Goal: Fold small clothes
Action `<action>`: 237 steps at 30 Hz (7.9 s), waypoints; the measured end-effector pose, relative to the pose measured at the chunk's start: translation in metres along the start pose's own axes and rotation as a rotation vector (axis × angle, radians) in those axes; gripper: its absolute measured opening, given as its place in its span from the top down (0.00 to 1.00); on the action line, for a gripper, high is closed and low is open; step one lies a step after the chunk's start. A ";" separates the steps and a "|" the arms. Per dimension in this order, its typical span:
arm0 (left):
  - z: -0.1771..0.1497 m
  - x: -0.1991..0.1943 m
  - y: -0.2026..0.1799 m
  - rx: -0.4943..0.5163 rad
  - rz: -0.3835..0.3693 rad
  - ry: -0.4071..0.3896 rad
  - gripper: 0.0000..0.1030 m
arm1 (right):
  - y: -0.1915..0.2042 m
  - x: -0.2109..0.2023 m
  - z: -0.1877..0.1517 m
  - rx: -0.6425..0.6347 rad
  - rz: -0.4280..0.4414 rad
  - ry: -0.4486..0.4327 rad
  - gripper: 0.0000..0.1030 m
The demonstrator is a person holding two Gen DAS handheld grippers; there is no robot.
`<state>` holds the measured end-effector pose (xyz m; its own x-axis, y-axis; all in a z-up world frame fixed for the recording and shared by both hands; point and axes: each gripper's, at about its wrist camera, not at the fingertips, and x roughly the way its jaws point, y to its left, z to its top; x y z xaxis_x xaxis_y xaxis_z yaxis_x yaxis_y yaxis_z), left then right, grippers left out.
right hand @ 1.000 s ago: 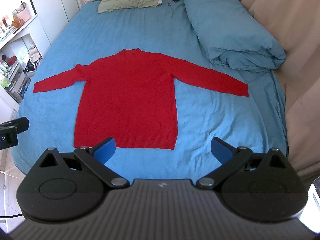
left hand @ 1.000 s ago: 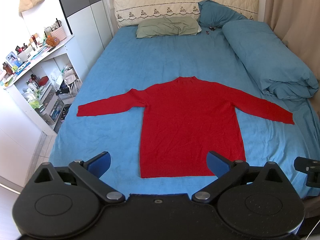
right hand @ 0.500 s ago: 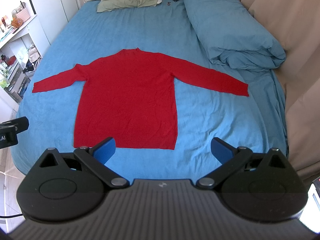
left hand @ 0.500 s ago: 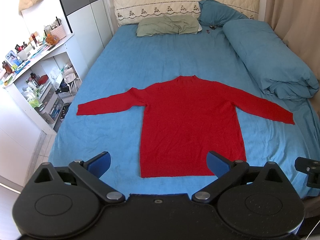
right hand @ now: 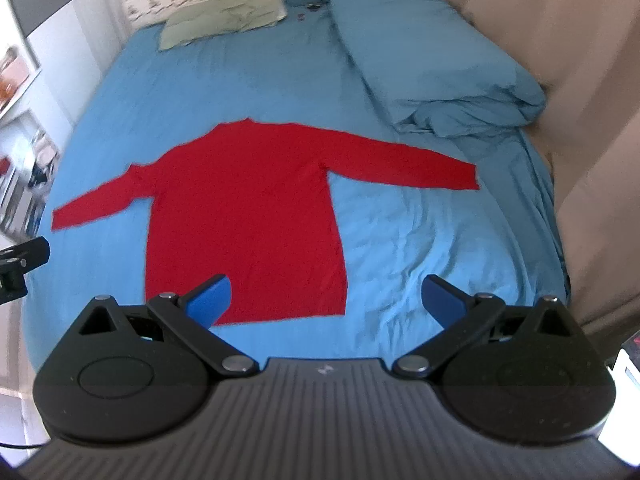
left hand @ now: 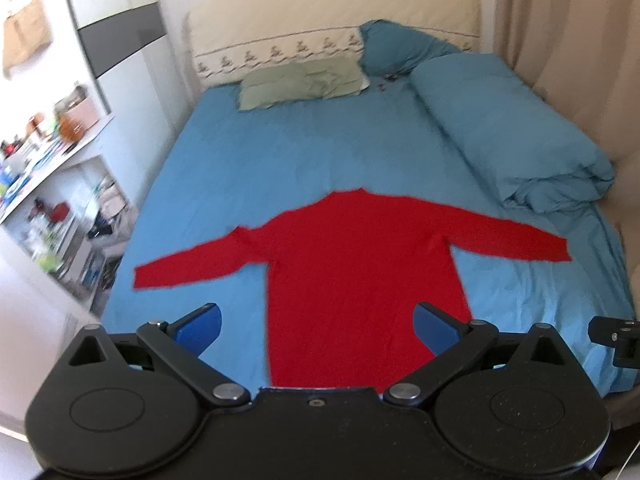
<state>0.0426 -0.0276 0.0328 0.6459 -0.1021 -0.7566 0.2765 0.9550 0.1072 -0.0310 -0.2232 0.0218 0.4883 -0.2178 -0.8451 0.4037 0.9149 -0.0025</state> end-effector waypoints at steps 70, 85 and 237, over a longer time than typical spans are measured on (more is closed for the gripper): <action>0.100 0.640 -0.236 0.040 -0.204 0.208 0.00 | -0.273 0.547 0.130 0.770 -0.301 -0.329 0.79; 0.118 0.577 0.022 -0.217 -0.014 0.035 0.00 | 0.024 0.505 0.220 0.099 0.434 -0.503 0.79; -0.101 0.557 0.379 -0.948 0.179 -0.113 0.34 | 0.201 0.544 0.101 -0.362 0.452 -0.194 0.00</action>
<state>0.4354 0.3056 -0.4130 0.7010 0.0873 -0.7078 -0.4886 0.7817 -0.3875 0.3940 -0.1922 -0.3838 0.6954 0.1925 -0.6923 -0.1484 0.9812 0.1238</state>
